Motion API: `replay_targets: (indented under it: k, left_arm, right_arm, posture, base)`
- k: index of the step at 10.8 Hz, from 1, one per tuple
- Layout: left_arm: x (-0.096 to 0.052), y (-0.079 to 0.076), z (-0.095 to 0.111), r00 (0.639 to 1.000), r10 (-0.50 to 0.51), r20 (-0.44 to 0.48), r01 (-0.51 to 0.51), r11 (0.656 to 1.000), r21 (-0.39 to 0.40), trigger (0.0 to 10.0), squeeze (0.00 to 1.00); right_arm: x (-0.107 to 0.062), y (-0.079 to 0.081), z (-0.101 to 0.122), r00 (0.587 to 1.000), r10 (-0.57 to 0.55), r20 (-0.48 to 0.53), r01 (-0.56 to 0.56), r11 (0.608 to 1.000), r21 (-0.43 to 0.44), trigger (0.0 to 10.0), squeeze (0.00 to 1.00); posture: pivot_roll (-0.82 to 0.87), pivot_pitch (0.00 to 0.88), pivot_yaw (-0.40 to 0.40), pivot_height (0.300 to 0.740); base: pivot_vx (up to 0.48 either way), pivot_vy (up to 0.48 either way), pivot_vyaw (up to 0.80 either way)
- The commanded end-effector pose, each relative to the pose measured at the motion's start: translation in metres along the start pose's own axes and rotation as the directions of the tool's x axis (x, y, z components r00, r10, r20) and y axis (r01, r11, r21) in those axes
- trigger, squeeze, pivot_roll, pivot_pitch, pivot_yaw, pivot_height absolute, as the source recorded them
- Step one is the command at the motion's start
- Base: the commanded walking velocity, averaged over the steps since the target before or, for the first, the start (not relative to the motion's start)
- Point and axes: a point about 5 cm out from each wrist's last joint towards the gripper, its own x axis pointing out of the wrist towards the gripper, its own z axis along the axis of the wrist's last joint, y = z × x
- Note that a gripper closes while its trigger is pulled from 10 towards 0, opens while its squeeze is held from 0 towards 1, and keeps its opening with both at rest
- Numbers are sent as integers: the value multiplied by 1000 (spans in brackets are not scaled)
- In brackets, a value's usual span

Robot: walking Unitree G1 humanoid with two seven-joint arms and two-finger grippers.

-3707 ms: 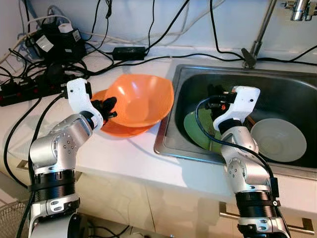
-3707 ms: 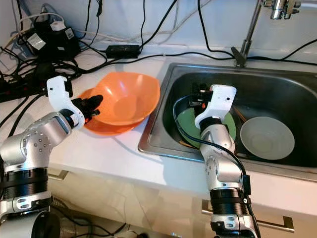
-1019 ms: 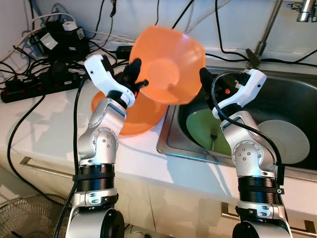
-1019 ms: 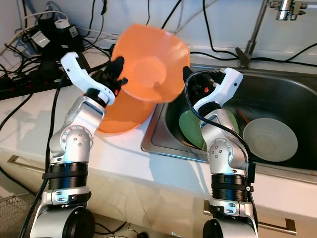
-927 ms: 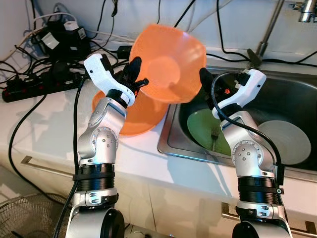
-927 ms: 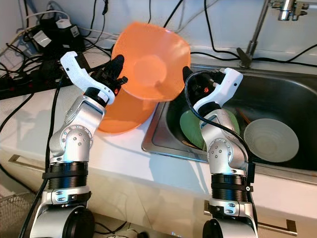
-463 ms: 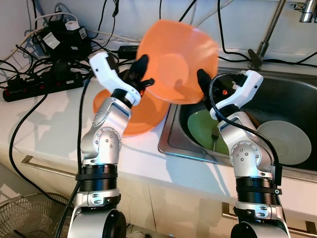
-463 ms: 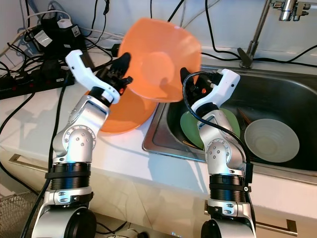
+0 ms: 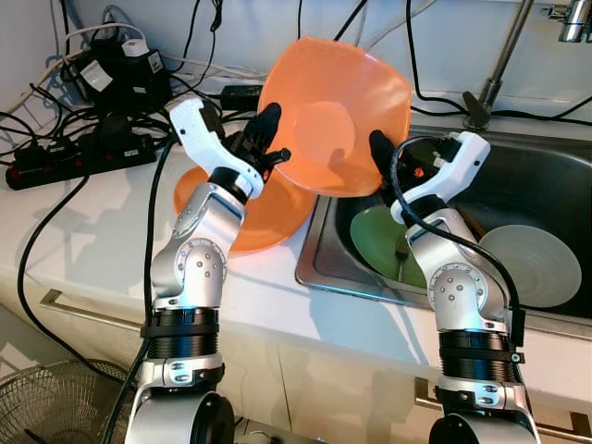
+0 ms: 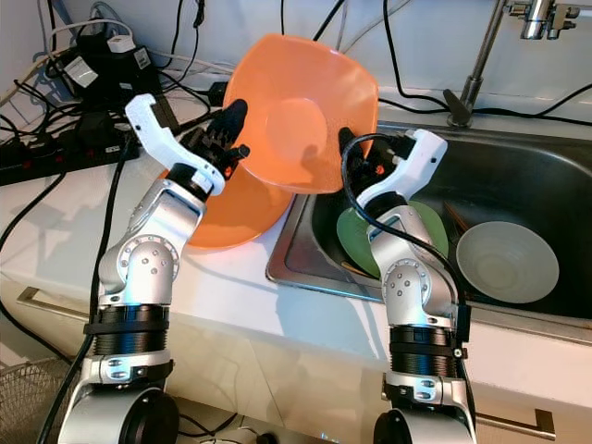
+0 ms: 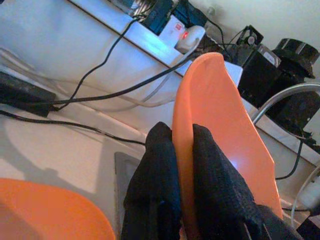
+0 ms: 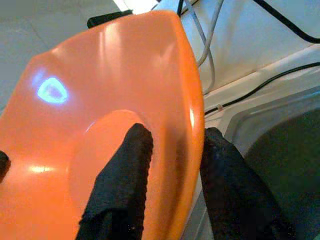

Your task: Kitchen organization

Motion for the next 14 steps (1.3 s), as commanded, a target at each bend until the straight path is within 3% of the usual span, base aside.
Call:
replay_targets:
  k: [1,5,7,8,14]
  left_arm:
    - [1,-7,5,999,-38,21,38,999,29,10000,0]
    - [2,-8,1,999,-42,2,42,998,53,10000,0]
    - [2,-7,-1,999,-38,-17,40,993,108,10000,0]
    - [2,-8,-6,998,-44,-41,49,990,131,10000,1000]
    - [-2,-7,-19,991,-44,-124,69,976,206,10000,1000]
  right_arm:
    - [-1,0,-2,1000,-1,-11,1,1000,22,0,0]
    - [-2,-1,0,1000,-5,-6,6,1000,29,0,0]
    - [-1,-1,-1,1000,0,-6,0,999,41,0,0]
    - [-1,0,-1,1000,4,-4,-3,998,60,0,0]
    - [2,-8,15,994,-60,86,41,976,212,0,0]
  posture:
    - [50,0,82,740]
    - [44,0,86,740]
    - [45,0,88,740]
    - [46,0,89,740]
    - [40,0,97,740]
  base:
    - [0,0,0]
    - [0,0,0]
    - [0,0,0]
    - [0,0,0]
    - [0,0,0]
